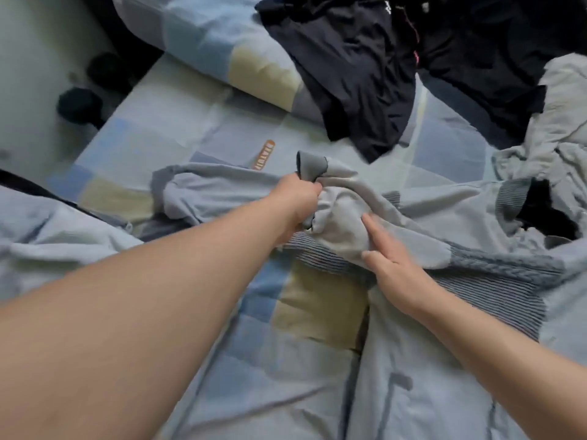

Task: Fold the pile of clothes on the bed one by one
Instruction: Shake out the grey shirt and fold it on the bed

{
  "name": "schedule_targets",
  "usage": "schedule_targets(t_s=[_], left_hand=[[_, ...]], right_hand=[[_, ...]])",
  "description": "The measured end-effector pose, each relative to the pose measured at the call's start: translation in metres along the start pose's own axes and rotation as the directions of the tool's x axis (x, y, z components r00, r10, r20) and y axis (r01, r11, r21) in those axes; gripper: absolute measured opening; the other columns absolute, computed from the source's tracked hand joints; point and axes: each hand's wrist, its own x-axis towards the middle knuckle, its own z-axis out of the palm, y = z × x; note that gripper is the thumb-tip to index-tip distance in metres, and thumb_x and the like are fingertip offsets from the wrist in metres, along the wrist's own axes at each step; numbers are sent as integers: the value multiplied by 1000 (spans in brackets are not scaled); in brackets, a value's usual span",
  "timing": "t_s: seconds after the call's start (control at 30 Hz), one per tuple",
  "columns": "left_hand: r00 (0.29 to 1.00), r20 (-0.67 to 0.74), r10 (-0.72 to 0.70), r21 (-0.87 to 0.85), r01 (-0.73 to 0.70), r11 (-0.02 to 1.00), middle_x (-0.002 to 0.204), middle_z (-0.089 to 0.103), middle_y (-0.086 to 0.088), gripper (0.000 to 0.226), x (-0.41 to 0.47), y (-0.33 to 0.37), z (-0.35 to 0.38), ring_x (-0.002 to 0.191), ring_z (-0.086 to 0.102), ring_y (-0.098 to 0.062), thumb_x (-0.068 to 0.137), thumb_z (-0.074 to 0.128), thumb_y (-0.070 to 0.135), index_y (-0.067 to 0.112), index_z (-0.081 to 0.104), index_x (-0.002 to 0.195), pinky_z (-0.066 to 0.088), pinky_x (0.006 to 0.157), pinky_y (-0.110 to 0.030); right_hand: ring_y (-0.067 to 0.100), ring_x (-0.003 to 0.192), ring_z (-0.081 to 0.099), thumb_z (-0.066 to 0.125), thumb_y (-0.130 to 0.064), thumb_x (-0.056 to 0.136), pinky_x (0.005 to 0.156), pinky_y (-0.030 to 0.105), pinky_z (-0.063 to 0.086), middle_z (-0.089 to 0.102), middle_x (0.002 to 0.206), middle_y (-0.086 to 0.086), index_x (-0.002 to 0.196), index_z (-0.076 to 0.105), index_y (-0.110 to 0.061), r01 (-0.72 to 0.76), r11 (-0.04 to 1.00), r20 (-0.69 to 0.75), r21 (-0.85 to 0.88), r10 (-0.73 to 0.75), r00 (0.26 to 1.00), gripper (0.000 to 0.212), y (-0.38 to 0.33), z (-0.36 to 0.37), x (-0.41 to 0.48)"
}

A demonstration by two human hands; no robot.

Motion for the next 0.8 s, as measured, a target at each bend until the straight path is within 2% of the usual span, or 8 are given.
schedule_targets(t_s=[0.1, 0.27, 0.43, 0.5, 0.57, 0.67, 0.73, 0.8], left_hand=[[999, -44, -21, 118, 26, 993, 123, 63, -14, 37, 33, 13, -84, 110, 62, -37, 98, 53, 27, 18, 54, 134, 55, 96, -50], [984, -164, -74, 206, 108, 972, 120, 64, -21, 34, 81, 19, -199, 106, 66, -41, 100, 47, 8, 6, 54, 133, 57, 91, -52], [960, -182, -213, 218, 251, 943, 116, 63, -16, 24, 109, -4, -254, 96, 66, -32, 100, 51, 15, 11, 57, 123, 60, 74, -45], [946, -212, -244, 254, 294, 922, 123, 62, -16, 29, 116, -17, -264, 102, 63, -32, 98, 52, 14, 10, 58, 126, 57, 80, -41], [956, -223, -193, 375, 267, 888, 124, 62, -18, 35, 123, -30, -270, 109, 63, -35, 92, 56, 12, 8, 59, 127, 54, 93, -43], [963, -260, -66, 584, 212, 783, 134, 54, -16, 47, 120, -33, -268, 120, 54, -38, 89, 61, 14, 12, 49, 135, 46, 99, -41], [952, -282, 124, 745, 135, 653, 144, 39, -11, 60, 112, -24, -259, 131, 41, -36, 89, 60, 15, 21, 35, 144, 36, 105, -44], [936, -138, 325, 864, -47, 502, 151, 32, -6, 65, 106, -11, -243, 135, 32, -33, 89, 58, 15, 27, 30, 147, 31, 107, -42]], right_hand=[[9, 155, -1, 28, -51, 77, 124, 56, 8, 4, 166, -22, 157, 12, -47, 2, 999, 31, -35, -1, 1000, 82, -58, 60, 36], [16, 155, -3, 33, -31, 100, 124, 52, 7, -1, 167, -17, 158, 9, -43, 8, 991, 108, -134, 7, 994, 64, -138, 125, 90], [20, 156, -3, 32, -28, 101, 125, 50, 5, -2, 168, -16, 159, 8, -41, -15, 985, 218, -170, 52, 975, 64, -174, 170, 132], [18, 155, -3, 32, -31, 99, 125, 48, 5, 0, 168, -15, 159, 9, -41, -34, 984, 265, -173, 80, 961, 65, -178, 182, 142], [15, 155, 1, 33, -33, 96, 126, 41, 4, 7, 167, -14, 159, 14, -37, -42, 990, 296, -135, 81, 952, 67, -179, 186, 145], [7, 151, 17, 40, -18, 101, 116, 15, 10, 23, 163, -12, 159, 23, -26, -28, 996, 261, -80, 48, 964, 61, -177, 172, 136], [10, 142, 36, 43, -18, 101, 109, 17, 23, 41, 154, -7, 158, 29, -26, -61, 995, 159, -83, 74, 985, 59, -169, 152, 126], [13, 130, 46, 46, -22, 99, 107, 26, 33, 52, 138, -5, 156, 32, -31, -102, 987, 46, -123, 108, 993, 59, -153, 128, 116]])
